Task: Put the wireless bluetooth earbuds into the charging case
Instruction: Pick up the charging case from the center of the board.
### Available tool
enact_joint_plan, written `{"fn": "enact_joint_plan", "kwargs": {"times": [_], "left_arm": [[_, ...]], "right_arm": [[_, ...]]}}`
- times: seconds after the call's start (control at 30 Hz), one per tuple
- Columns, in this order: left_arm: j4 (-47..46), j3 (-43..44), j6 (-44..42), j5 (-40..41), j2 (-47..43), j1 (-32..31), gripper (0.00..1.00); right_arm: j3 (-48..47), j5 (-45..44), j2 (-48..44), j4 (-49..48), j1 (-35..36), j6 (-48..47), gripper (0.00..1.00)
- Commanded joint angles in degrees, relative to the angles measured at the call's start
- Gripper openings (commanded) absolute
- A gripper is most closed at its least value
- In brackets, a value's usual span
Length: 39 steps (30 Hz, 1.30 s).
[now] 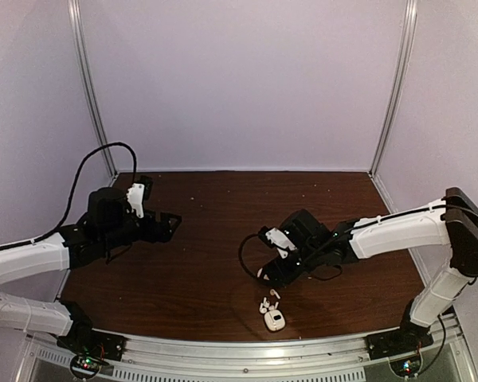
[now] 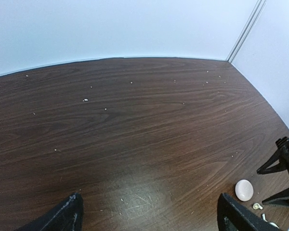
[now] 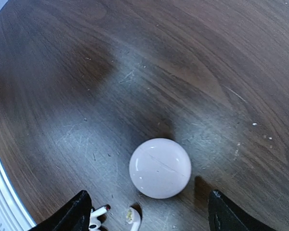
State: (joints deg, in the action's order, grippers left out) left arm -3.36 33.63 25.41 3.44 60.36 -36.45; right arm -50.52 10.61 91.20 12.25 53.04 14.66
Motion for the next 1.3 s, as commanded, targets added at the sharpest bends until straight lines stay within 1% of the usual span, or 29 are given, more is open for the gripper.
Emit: {"fn": "enact_joint_plan", "kwargs": {"times": [0.0,0.2,0.43,0.6,0.77,0.9,1.03,1.17,1.27], "left_arm": [[-3.25,-0.56,-1.27,-0.90,-0.83,-0.28,0.98],[-3.36,-0.99,-1.24,-0.80,-1.10,-0.29,0.98],[-3.70,-1.61,-1.07,-0.28,-1.38,-0.29,0.98],[-4.03,-1.88,-1.06,0.05,-0.82,-0.29,0.98],[-4.30,-1.94,-1.01,0.44,-0.24,-0.29,0.98],[-4.50,-2.25,-0.89,1.02,-0.15,-0.29,0.98],[-5.79,-2.87,-0.67,-0.19,-0.76,-0.29,0.98],[-6.87,-3.09,0.04,-2.47,-1.34,-0.29,0.97],[-6.46,-1.98,0.95,-7.31,-0.15,-0.29,0.93]], "right_arm": [[-2.86,-3.21,3.70,0.73,2.99,2.87,0.83],[-4.68,-5.39,6.74,0.87,4.67,4.43,0.79],[-6.05,-10.14,9.08,1.97,5.28,5.20,0.76],[-6.78,-10.35,11.01,1.44,5.32,5.36,0.71],[-7.31,-10.35,12.40,0.92,5.32,5.17,0.64],[-7.31,-11.27,12.69,0.25,5.39,4.59,0.54],[-7.49,-12.89,11.64,0.04,5.32,2.79,0.47],[-6.71,-14.47,7.66,-1.79,5.32,-0.17,0.46],[-5.84,-15.00,3.12,-3.96,5.45,-3.27,0.46]]}}
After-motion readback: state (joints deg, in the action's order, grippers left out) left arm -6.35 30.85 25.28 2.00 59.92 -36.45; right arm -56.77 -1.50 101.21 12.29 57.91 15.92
